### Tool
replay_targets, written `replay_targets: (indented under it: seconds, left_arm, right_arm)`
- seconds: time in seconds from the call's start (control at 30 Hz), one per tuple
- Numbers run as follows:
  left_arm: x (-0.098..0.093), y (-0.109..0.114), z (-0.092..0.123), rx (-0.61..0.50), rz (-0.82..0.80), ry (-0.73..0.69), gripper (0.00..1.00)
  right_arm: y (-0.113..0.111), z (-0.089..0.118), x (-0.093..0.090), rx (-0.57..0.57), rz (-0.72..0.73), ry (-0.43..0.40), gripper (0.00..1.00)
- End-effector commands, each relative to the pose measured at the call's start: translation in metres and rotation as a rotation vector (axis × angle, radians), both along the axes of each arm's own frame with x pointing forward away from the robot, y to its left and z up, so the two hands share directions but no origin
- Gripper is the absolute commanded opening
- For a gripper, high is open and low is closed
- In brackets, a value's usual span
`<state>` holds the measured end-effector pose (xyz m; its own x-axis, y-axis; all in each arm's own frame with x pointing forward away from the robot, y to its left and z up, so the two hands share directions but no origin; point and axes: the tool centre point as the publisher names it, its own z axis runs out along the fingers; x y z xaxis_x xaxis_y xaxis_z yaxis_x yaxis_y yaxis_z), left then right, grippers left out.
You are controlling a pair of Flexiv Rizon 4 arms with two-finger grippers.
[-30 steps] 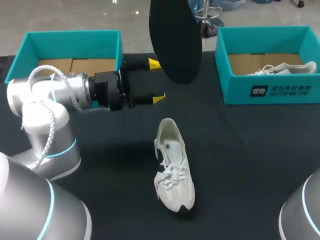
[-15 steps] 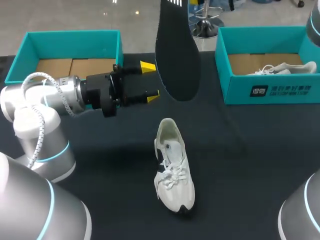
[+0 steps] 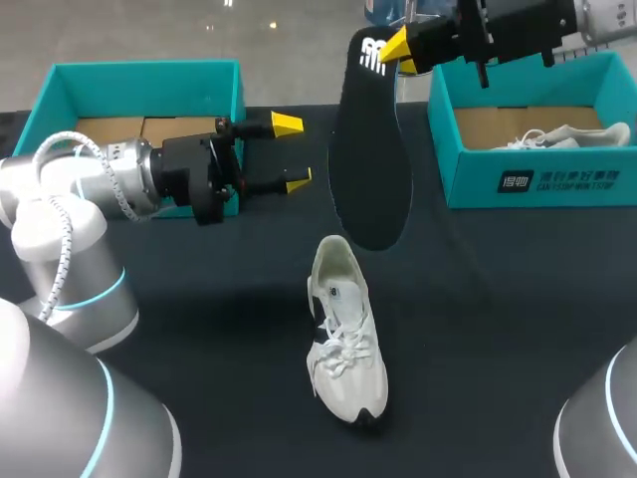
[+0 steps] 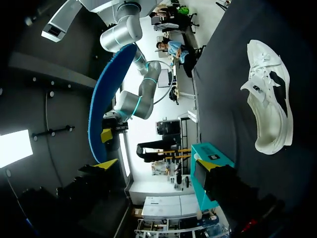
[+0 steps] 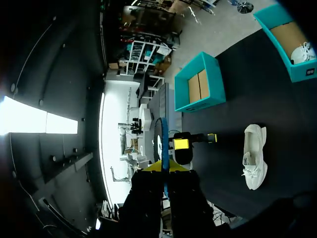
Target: Take the shoe out of the shoebox, open the shoe tongue, remove and reinsert the insole, then place the shoe into the shoebox
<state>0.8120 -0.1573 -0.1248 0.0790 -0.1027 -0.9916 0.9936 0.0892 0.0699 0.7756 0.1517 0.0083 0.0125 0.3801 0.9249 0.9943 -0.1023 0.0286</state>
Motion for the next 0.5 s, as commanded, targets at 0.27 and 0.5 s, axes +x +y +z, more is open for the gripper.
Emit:
replay_targets:
  seconds: [0.27, 0.5]
  left_arm:
    - [0.0, 0.006, 0.001, 0.004, -0.035, -0.015, 1.0]
    - [-0.002, 0.008, 0.0, 0.006, -0.058, -0.02, 1.0]
  right_arm:
    - [-0.001, -0.04, 0.018, 0.007, -0.039, 0.064, 0.0]
    - [0.009, -0.048, 0.046, -0.004, -0.016, 0.101, 0.0]
